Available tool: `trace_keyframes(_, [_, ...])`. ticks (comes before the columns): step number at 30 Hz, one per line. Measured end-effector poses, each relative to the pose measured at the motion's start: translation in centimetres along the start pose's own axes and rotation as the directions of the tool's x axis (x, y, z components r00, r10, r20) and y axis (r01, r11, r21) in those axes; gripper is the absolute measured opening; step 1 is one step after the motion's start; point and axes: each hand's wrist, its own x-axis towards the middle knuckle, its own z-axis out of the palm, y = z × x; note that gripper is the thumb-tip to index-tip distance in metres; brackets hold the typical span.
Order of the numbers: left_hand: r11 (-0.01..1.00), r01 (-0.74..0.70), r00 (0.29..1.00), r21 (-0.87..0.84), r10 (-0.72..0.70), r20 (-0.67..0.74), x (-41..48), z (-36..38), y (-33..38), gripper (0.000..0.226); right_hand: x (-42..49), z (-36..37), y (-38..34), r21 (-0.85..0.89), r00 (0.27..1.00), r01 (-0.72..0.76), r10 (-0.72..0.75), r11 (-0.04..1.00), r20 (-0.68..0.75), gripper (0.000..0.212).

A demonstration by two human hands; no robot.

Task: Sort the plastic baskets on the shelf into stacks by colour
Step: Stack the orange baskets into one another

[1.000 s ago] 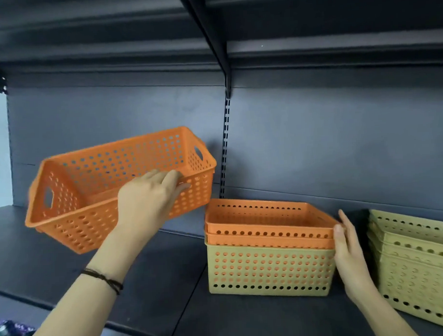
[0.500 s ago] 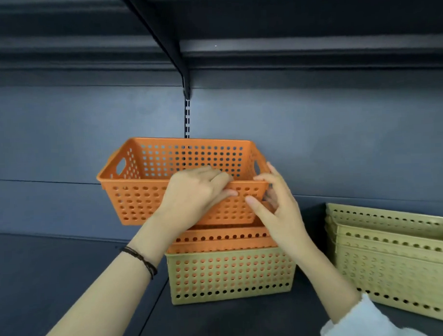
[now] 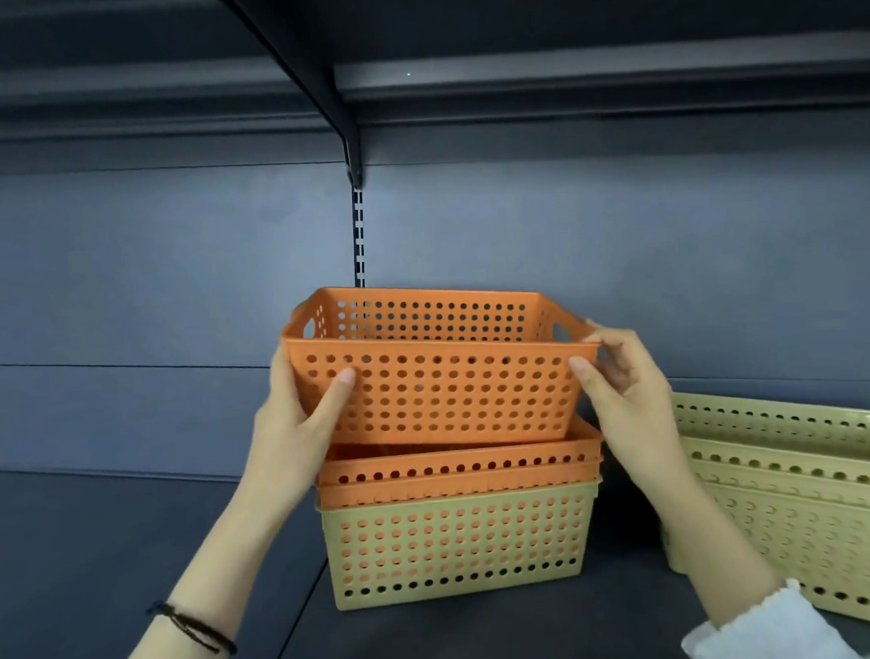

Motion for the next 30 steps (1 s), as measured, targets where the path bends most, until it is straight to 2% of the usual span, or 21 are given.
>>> trace_keyframes(1, [1.0, -0.012, 1.0, 0.008, 0.012, 0.015, -0.2, 0.6, -0.2, 0.055, 0.3, -0.5, 0.2, 0.006, 1.0, 0.004, -0.004, 1.0, 0.001, 0.022])
trace_keyframes(4, [0.998, 0.001, 0.996, -0.059, 0.005, 0.094, -0.8, 1.9, -0.8, 0.079, 0.5, -1.6, 1.0, 0.003, 1.0, -0.006, 0.006, 1.0, -0.004, 0.023])
trace_keyframes(5, [0.998, -0.002, 0.995, -0.066, 0.008, 0.1, -1.1, 2.0, -0.9, 0.08, 0.3, -1.7, 1.4, -0.002, 1.0, -0.023, 0.023, 1.0, 0.006, 0.022])
trace_keyframes(10, [0.996, -0.09, 0.995, -0.017, 0.09, -0.037, -2.5, 1.4, -2.5, 0.051, -2.2, -1.0, 3.7, -0.03, 0.993, -0.072, 0.074, 0.997, 0.093, 0.022])
trace_keyframes(13, [0.996, -0.087, 0.996, -0.023, 0.086, -0.021, -3.9, 1.5, -3.2, 0.038, -3.7, -0.7, 4.9, -0.071, 0.997, -0.041, 0.046, 0.997, 0.068, 0.019])
trace_keyframes(16, [0.992, -0.068, 0.998, -0.102, 0.067, -0.015, -5.2, 1.6, -2.9, 0.038, -4.2, -0.9, 4.6, -0.044, 0.999, -0.022, 0.023, 0.999, 0.035, 0.014])
trace_keyframes(20, [0.994, -0.074, 0.997, -0.084, 0.071, -0.04, -5.3, 1.2, -2.4, 0.037, -4.5, -1.1, 3.3, 0.068, 1.0, -0.019, 0.02, 0.998, -0.004, 0.024])
trace_keyframes(24, [0.99, -0.069, 0.996, -0.124, 0.062, -0.059, -4.6, 0.9, -2.0, 0.037, -4.3, -0.7, 2.7, 0.078, 0.997, -0.042, 0.047, 0.996, -0.056, 0.019])
trace_keyframes(27, [0.994, -0.003, 0.999, -0.11, -0.003, -0.054, -4.2, 0.9, -2.8, 0.034, -4.1, -0.3, 2.6, -0.003, 0.996, -0.057, 0.056, 0.998, -0.062, 0.018])
trace_keyframes(30, [0.998, 0.048, 0.995, 0.038, -0.044, -0.095, -4.8, 1.3, -3.9, 0.038, -5.1, -0.1, 3.7, -0.128, 0.993, -0.114, 0.109, 0.985, -0.042, 0.03])
